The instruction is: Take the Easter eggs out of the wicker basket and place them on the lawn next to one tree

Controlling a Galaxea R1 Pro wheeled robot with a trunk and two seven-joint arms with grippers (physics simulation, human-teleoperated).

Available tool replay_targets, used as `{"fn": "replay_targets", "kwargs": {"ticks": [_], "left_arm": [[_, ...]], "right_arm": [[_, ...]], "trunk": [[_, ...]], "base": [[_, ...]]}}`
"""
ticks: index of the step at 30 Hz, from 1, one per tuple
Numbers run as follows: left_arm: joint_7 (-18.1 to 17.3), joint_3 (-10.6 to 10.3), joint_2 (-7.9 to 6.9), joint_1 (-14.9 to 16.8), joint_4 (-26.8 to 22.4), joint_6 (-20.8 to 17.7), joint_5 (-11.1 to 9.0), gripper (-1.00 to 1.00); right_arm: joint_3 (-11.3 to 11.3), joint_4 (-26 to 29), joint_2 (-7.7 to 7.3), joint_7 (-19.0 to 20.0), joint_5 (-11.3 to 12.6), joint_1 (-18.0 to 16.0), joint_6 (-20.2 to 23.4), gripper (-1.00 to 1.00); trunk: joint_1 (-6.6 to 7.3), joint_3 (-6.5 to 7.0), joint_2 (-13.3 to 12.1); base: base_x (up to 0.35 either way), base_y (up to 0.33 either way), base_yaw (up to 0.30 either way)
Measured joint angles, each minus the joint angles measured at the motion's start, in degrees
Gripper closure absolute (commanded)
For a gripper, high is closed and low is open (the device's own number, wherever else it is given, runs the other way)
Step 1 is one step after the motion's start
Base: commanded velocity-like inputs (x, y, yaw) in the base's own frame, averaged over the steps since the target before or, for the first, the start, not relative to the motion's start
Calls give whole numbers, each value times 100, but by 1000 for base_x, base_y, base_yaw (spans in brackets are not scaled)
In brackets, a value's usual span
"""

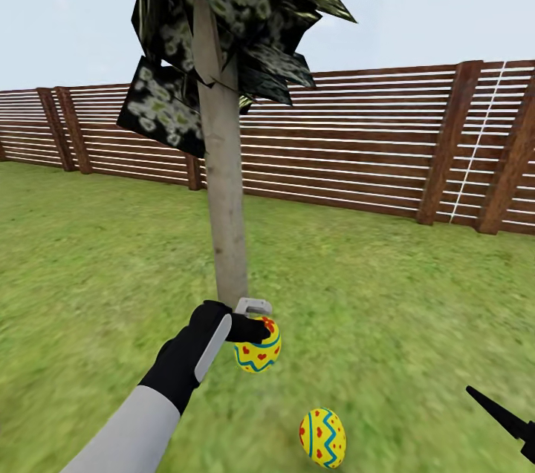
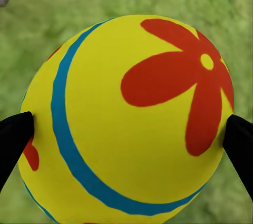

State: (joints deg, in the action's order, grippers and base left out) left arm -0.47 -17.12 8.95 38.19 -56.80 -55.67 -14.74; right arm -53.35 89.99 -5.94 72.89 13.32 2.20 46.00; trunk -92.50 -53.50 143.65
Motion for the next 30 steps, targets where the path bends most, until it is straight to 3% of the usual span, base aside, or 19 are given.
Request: {"fn": "replay_targets", "kwargs": {"ticks": [7,30], "left_arm": [[0,0,-7,-1,-1,6,-25,100],[-8,0,1,-3,160,340,7,100]], "right_arm": [[0,1,-1,2,0,1,0,-100],[0,7,-3,0,0,0,-3,-100]], "trunk": [[-1,0,0],[-60,-509,30]], "base": [[11,-4,0],[0,0,0]]}}
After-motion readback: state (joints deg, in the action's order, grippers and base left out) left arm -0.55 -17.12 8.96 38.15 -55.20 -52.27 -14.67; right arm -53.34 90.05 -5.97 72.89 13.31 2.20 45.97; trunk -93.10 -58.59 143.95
